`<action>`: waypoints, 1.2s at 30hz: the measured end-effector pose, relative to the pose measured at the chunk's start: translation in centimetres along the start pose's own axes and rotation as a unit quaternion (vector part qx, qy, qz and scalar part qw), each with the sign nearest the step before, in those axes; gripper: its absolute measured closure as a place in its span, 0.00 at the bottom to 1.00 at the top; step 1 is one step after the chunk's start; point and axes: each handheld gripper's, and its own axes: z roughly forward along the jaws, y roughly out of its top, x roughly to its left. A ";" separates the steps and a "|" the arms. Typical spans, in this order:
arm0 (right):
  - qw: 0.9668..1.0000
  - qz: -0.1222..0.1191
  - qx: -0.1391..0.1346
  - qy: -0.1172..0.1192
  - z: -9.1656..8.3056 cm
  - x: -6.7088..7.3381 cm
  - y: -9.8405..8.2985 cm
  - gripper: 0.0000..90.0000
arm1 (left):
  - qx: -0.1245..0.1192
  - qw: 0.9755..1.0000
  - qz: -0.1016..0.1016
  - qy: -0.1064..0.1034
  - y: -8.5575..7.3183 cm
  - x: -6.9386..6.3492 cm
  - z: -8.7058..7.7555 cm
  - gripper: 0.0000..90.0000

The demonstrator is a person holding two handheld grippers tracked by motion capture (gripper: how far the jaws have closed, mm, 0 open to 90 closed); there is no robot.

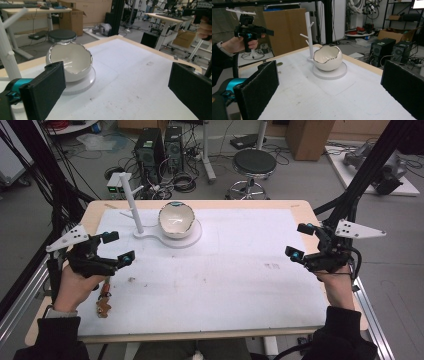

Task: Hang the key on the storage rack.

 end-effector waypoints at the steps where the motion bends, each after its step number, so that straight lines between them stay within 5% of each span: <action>1: 1.000 0.001 0.001 0.001 -0.1 0.0 0.0 0.01 | 0.001 1.000 -0.003 0.003 -0.2 0.2 0.0 0.02; 10: 1.000 0.003 0.005 0.002 0.4 -0.1 -0.1 0.01 | 0.040 0.997 -0.034 0.053 -3.0 3.2 -1.1 0.02; 17: 1.000 0.011 0.026 0.010 1.6 -0.2 -0.3 0.01 | 0.071 0.988 -0.093 0.096 -7.2 5.8 -2.2 0.02; 19: 0.999 0.011 0.030 0.014 2.1 -0.4 -0.5 0.01 | 0.072 0.987 -0.101 0.098 -7.6 6.0 -2.3 0.02; 20: 0.999 0.013 0.034 0.015 2.3 -0.4 -0.5 0.01 | 0.104 0.982 -0.115 0.104 -8.3 6.2 -2.3 0.02; 23: 0.999 0.016 0.039 0.018 2.9 -0.4 -0.6 0.01 | 0.101 0.983 -0.119 0.100 -9.2 6.2 -2.2 0.02; 24: 0.999 0.017 0.042 0.019 3.0 -0.4 -0.5 0.01 | 0.118 0.979 -0.127 0.104 -9.9 6.4 -2.0 0.02; 27: 0.999 0.017 0.042 0.022 3.4 -0.5 -0.5 0.01 | 0.134 0.976 -0.135 0.106 -10.4 6.6 -1.7 0.02; 36: 0.998 0.024 0.054 0.021 3.7 -0.4 -0.8 0.01 | 0.148 0.969 -0.163 0.110 -11.4 7.6 -1.4 0.02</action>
